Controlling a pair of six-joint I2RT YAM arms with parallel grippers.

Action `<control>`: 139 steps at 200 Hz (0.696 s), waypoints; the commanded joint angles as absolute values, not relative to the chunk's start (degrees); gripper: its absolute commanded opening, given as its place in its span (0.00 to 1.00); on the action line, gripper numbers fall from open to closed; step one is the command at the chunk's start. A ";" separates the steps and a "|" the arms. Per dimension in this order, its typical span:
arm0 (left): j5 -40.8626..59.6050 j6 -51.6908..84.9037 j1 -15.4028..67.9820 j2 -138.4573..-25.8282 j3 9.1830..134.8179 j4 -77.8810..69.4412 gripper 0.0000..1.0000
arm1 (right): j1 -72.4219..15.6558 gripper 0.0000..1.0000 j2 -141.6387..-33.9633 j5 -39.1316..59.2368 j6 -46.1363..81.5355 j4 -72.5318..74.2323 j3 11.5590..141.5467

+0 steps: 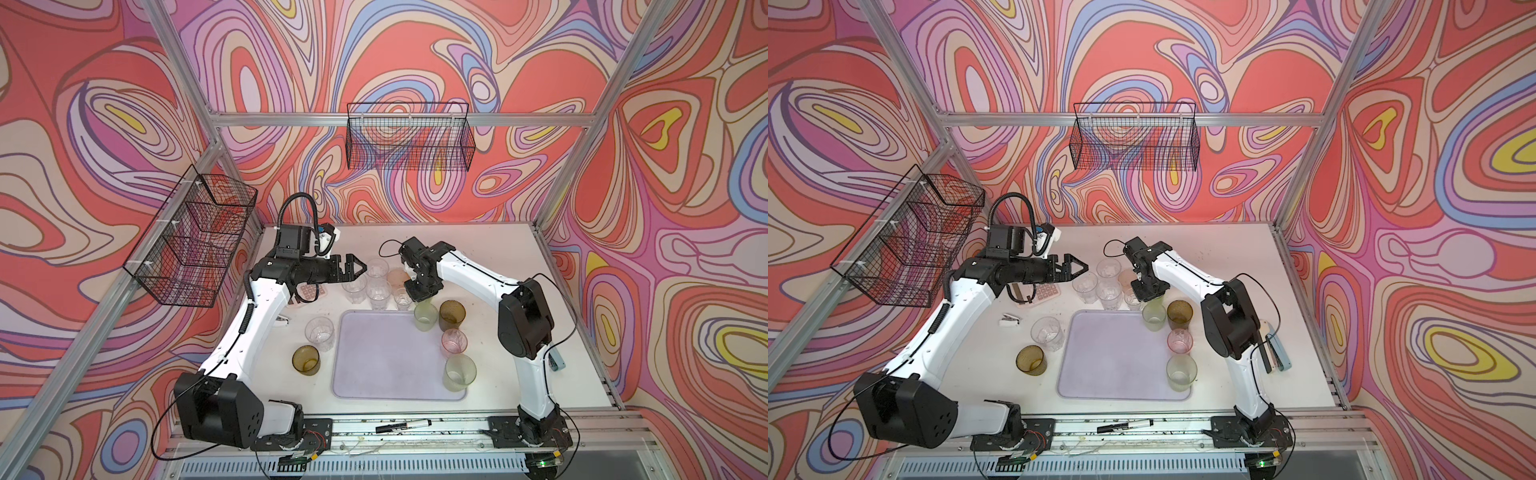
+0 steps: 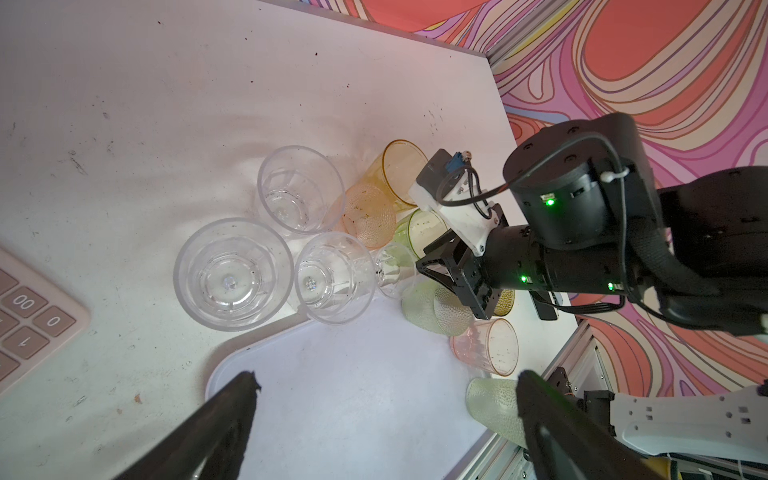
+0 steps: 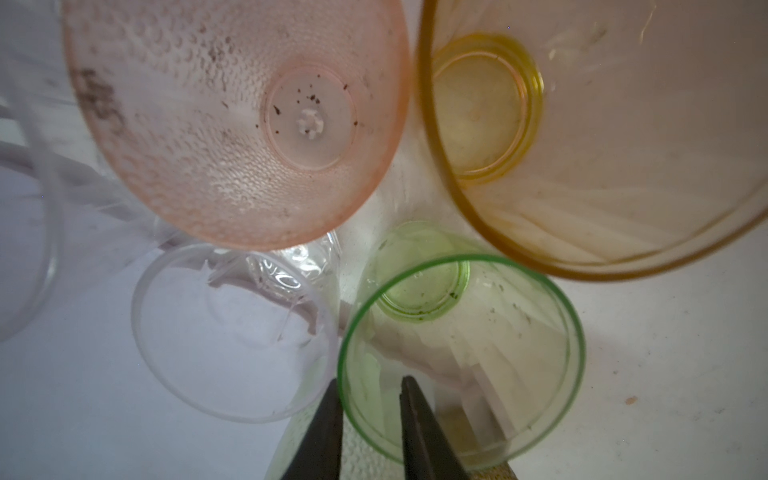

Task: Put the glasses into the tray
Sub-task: 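Raise the right gripper and move it over the bright green glass, then grip the bright green glass with the right gripper and lift it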

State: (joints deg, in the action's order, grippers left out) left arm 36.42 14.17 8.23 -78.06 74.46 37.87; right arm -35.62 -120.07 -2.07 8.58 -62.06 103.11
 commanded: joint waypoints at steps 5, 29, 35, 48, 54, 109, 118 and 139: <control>37.17 13.97 7.99 -76.64 73.92 37.31 1.00 | -35.01 0.23 -120.93 -1.92 8.47 -60.82 102.13; 37.26 13.97 8.00 -76.73 73.92 37.27 1.00 | -34.63 0.21 -121.10 -1.83 8.44 -60.69 101.99; 37.28 13.97 7.99 -76.73 73.92 37.26 1.00 | -34.67 0.21 -121.09 -1.85 8.36 -60.65 101.92; 37.26 13.97 7.99 -76.82 73.92 37.31 1.00 | -34.47 0.20 -121.11 -1.82 8.34 -60.71 101.78; 37.19 13.97 7.99 -76.82 73.92 37.29 1.00 | -34.43 0.20 -120.95 -1.80 8.33 -60.65 101.73; 37.53 14.15 8.00 -77.02 73.92 37.09 1.00 | -33.86 0.13 -120.49 -2.34 8.35 -61.07 101.43; 37.53 14.15 7.99 -77.02 73.94 37.09 1.00 | -33.81 0.12 -120.36 -2.49 8.35 -61.17 101.55; 37.53 14.15 8.00 -77.08 73.92 37.07 1.00 | -33.62 0.09 -119.97 -3.28 8.26 -61.26 101.34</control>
